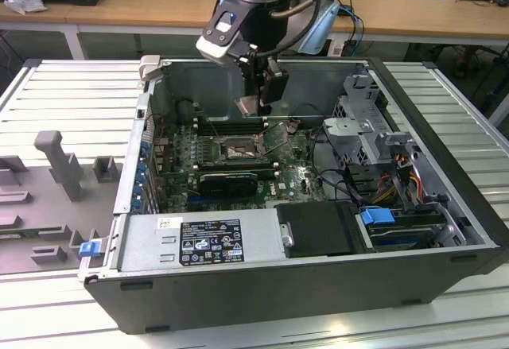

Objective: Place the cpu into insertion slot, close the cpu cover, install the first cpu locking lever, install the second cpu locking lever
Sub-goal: 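Place the cpu into insertion slot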

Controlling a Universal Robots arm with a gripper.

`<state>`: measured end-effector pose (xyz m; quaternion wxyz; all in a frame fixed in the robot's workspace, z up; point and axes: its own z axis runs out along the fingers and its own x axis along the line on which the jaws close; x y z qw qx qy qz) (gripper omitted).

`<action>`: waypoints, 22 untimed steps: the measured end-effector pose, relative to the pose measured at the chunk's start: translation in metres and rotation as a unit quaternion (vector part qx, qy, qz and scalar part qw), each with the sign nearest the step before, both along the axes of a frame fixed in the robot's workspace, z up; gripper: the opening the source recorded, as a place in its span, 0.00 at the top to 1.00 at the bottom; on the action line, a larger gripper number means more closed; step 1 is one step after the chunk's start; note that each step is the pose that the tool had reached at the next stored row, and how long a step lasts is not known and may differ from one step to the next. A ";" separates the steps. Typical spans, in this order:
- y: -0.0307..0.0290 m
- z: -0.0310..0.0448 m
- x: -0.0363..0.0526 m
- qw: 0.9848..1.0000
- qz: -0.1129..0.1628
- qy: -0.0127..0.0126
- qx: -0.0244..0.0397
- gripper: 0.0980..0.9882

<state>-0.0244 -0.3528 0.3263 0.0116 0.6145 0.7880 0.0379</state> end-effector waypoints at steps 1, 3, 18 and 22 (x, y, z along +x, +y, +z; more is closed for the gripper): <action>0.0000 -0.0020 0.0000 1.000 -0.010 0.000 0.000 0.51; 0.0000 -0.0069 0.0000 0.999 -0.035 0.001 0.000 0.51; 0.0039 -0.0472 -0.0039 0.993 -0.118 0.004 0.000 0.51; 0.0047 -0.0661 -0.0063 0.993 -0.118 0.004 0.000 0.51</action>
